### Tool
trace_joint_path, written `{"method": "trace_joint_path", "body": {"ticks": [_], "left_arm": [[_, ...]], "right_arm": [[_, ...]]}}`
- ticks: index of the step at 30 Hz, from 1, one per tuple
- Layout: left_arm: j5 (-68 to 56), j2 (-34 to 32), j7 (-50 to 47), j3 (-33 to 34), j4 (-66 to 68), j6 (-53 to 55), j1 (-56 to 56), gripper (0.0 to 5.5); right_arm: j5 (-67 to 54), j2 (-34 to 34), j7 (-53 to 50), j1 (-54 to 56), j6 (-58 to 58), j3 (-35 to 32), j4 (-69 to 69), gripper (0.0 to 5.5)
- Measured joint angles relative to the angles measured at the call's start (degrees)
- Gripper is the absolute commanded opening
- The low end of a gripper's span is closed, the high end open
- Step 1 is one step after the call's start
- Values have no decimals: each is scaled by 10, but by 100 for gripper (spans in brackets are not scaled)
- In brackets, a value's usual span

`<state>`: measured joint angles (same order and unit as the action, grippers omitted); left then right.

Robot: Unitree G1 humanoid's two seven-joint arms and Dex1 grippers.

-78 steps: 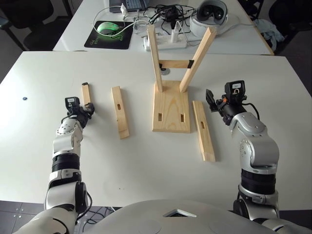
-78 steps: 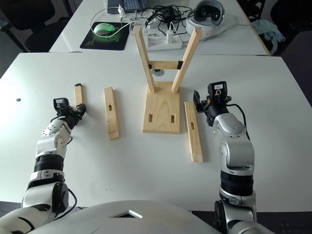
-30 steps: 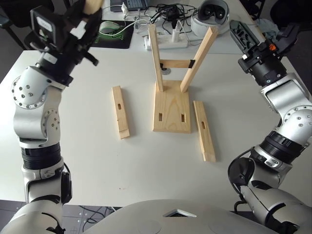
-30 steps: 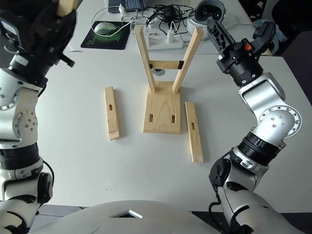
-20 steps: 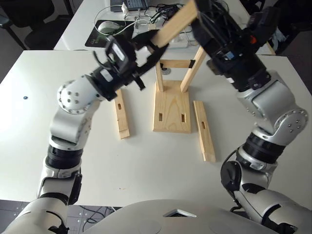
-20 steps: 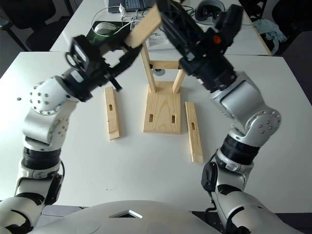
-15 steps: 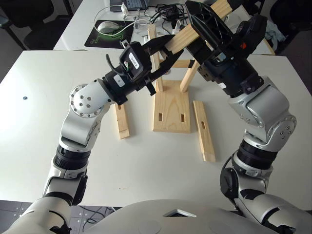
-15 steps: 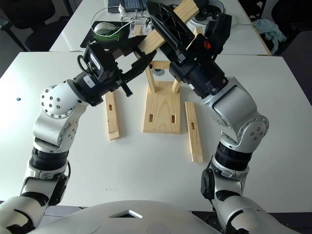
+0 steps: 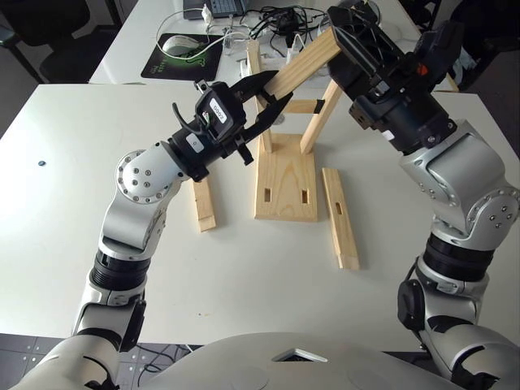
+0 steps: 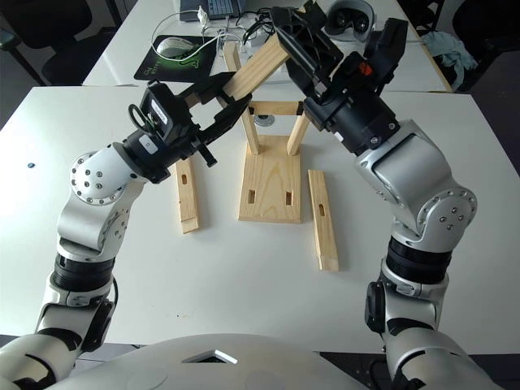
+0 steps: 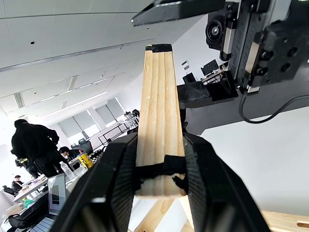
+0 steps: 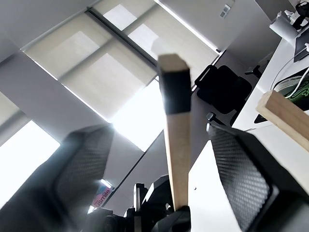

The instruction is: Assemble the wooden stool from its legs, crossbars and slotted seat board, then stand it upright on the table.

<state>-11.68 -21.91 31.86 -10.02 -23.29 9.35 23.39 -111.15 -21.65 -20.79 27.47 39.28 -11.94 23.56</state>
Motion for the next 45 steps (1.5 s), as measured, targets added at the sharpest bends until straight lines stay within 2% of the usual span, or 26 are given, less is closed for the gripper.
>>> {"method": "trace_joint_path", "body": {"ticks": [7, 29, 38, 39, 45], "left_arm": [[0, 0, 2, 0, 0, 1, -9, 132], [0, 2, 2, 0, -10, 8, -22, 132], [3, 2, 1, -2, -9, 8, -22, 132], [6, 2, 1, -3, -9, 7, -22, 168], [17, 2, 0, -8, -8, 15, -26, 248]], "right_arm": [[0, -5, 7, 0, -12, 2, -10, 358], [0, -17, 24, -4, -16, 11, -32, 52], [4, -22, 32, -4, -14, 12, -36, 51], [4, -22, 32, -4, -14, 12, -36, 51], [7, -21, 31, -5, -15, 20, -27, 41]]}}
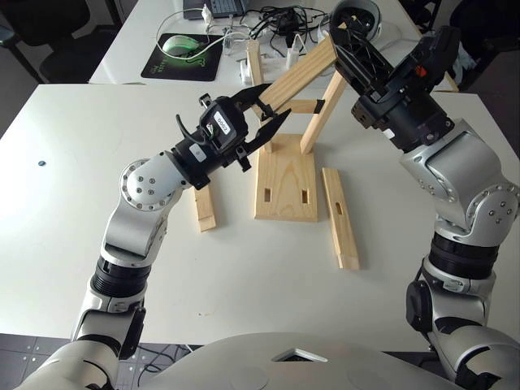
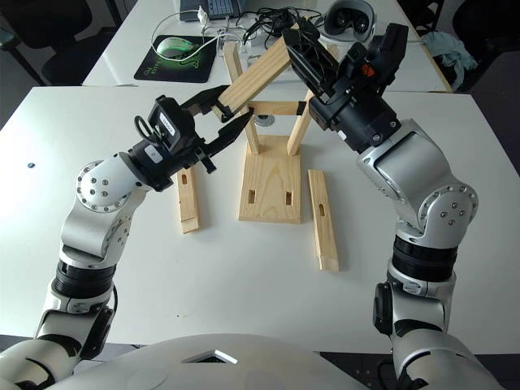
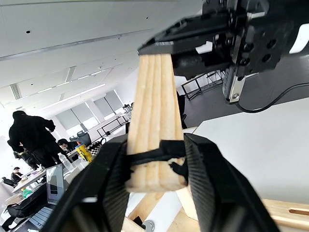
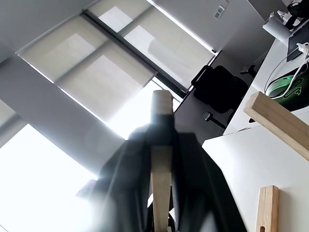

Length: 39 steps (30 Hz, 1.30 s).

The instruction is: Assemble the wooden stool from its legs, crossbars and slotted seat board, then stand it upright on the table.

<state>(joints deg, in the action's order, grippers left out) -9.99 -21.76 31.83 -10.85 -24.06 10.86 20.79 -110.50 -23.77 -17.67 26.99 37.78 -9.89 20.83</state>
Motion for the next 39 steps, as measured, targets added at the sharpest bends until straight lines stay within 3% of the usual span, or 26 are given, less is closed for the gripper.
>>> {"method": "trace_joint_path", "body": {"ticks": [6, 15, 24, 39], "left_arm": [[-30, 0, 2, 26, 1, 27, -8, 320], [-46, -42, -17, 156, 2, 27, -78, 320], [-40, -2, -70, 152, -16, 26, -123, 320], [-34, 20, -97, 148, -4, 18, -119, 320]], "right_arm": [[112, -12, -3, -21, 3, 26, 14, 41], [342, -63, 11, -136, 16, 23, 22, 41], [485, -63, 12, -203, -3, 0, 119, 41], [623, -63, 126, -330, -8, -10, 170, 41]]}}
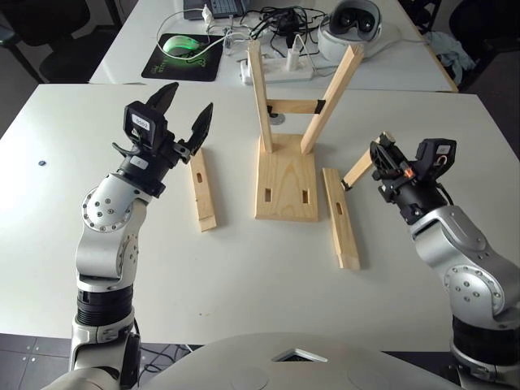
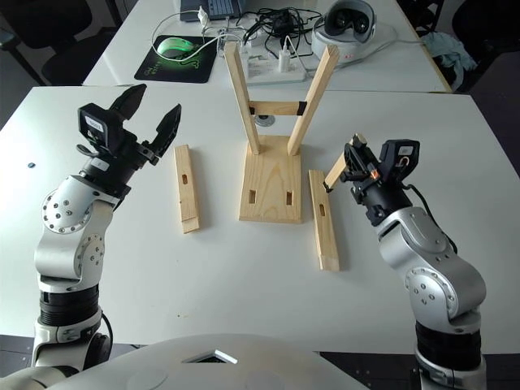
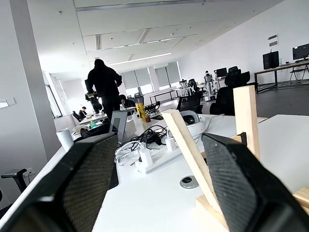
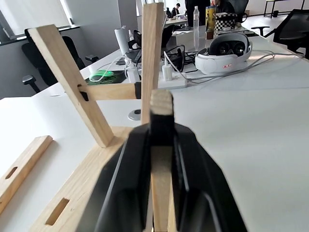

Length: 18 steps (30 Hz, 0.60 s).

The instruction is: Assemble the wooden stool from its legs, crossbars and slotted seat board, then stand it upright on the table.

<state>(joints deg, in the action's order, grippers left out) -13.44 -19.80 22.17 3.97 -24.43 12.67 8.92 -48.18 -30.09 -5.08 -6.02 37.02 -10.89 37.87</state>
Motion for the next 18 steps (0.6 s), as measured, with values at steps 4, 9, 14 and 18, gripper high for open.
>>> {"method": "trace_joint_path", "body": {"ticks": [4, 9, 14, 18], "left_arm": [[0, 3, -1, 1, 8, -3, 1, 320], [0, 3, -1, -1, 11, -4, 6, 320], [-3, 3, 8, -11, 19, -3, 29, 320], [-14, 2, 23, -17, 26, 8, 41, 320]], "right_arm": [[10, 10, 16, -43, -1, -2, 9, 41], [31, 34, 20, -56, -7, -1, 9, 41], [37, 91, -9, -51, -9, -6, 4, 41], [39, 134, -41, -65, -9, -21, 8, 41]]}}
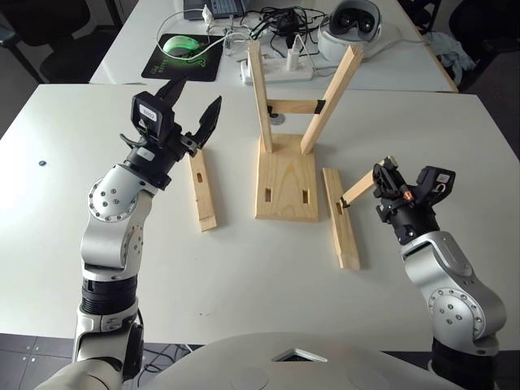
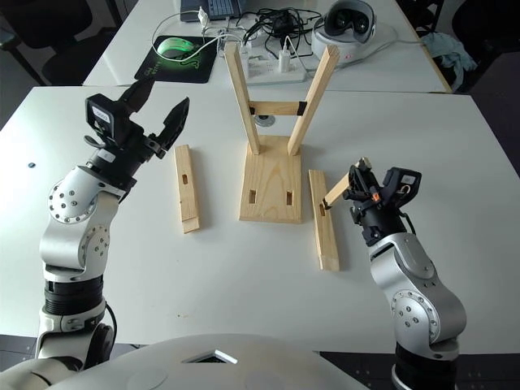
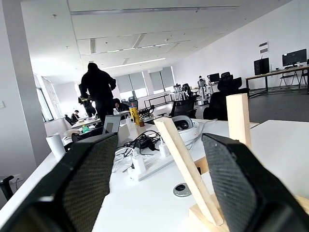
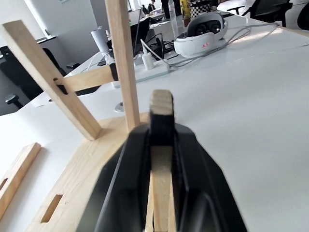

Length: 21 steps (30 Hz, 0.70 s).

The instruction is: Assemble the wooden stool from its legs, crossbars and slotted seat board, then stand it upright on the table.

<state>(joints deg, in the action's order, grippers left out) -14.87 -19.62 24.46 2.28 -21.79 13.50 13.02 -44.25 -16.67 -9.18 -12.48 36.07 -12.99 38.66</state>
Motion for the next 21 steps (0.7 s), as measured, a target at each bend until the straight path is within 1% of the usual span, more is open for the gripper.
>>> {"method": "trace_joint_path", "body": {"ticks": [3, 7, 21], "left_arm": [[-8, -5, 11, -1, 2, 6, 6, 320], [-8, -6, 17, -1, 5, 8, 7, 320], [-8, -8, 23, -12, 24, 8, 24, 320]], "right_arm": [[9, 21, -10, -33, -2, -1, 20, 41], [9, 41, -15, -44, -5, -2, 30, 41], [12, 63, -19, -4, -7, -2, 19, 41]]}}
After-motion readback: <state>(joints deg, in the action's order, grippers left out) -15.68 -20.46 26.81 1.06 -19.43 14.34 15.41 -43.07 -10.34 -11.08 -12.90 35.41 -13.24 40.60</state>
